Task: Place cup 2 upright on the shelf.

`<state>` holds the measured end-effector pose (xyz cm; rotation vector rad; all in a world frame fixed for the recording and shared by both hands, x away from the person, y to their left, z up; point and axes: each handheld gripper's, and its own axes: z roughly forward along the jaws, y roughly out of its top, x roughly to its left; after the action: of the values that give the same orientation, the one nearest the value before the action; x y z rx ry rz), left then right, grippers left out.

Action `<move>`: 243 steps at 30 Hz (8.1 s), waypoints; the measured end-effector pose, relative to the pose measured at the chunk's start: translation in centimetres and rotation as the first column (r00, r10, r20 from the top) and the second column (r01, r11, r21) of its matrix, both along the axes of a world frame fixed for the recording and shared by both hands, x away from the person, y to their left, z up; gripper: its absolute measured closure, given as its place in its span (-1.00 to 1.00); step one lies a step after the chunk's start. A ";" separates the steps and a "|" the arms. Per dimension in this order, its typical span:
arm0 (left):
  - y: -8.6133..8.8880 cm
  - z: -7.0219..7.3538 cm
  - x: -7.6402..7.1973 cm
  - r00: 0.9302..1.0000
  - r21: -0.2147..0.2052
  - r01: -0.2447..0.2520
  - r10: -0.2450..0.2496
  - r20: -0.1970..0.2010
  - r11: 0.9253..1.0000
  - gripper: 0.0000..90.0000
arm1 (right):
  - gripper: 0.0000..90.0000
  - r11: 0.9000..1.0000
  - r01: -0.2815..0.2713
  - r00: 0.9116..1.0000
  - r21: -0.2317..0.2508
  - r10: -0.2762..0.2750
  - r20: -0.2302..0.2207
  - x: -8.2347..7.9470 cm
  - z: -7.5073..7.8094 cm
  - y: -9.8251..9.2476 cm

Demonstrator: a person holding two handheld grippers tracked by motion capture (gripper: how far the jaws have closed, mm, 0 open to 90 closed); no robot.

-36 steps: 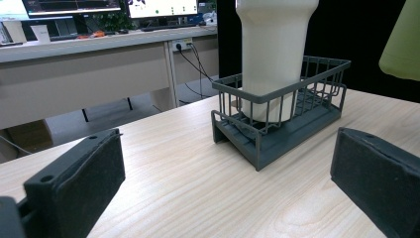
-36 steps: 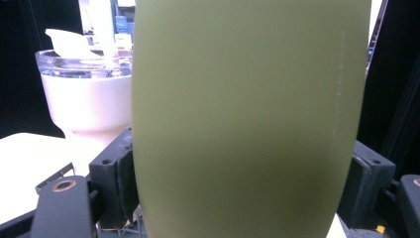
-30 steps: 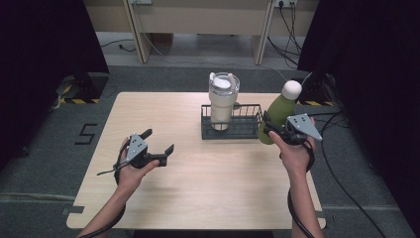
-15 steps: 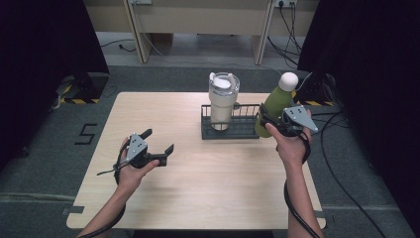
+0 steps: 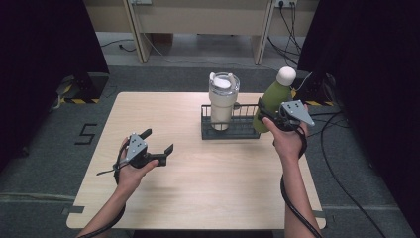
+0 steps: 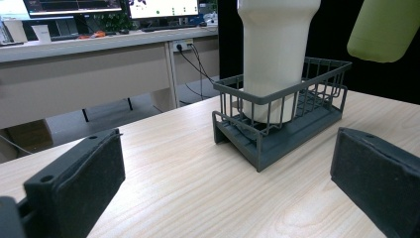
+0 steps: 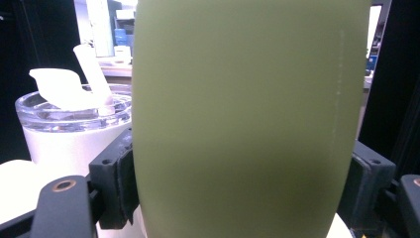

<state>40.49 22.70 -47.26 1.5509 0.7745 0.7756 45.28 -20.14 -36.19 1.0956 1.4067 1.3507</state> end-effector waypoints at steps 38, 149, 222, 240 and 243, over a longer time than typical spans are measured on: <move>0.2 0.0 0.0 1.000 -0.012 -0.010 0.010 0.000 1.000 -1.00 | -0.53 1.000 0.015 1.000 -0.001 -0.015 -0.006 4.2 2.0 1.6; 0.2 -0.2 0.0 1.000 -0.009 -0.003 0.003 -0.008 1.000 -1.00 | -0.54 0.997 0.051 0.978 -0.050 -0.060 -0.199 10.1 -4.3 4.0; -0.1 -0.4 0.0 1.000 -0.008 0.000 0.000 -0.017 1.000 -1.00 | -0.83 0.999 0.008 0.979 -0.049 -0.018 -0.202 3.9 -4.2 1.0; 0.0 -0.3 0.0 1.000 -0.012 -0.003 0.003 -0.014 1.000 -1.00 | -0.83 0.998 0.024 0.975 -0.056 -0.036 -0.218 1.1 -5.5 -1.0; -0.1 -0.3 0.0 1.000 -0.012 -0.003 0.003 -0.013 1.000 -1.00 | -0.82 0.998 0.027 0.975 -0.056 -0.038 -0.219 0.5 -5.6 -1.3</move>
<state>40.46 22.64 -47.53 1.5458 0.7899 0.7628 45.83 -21.43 -41.75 1.2579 1.5672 1.1906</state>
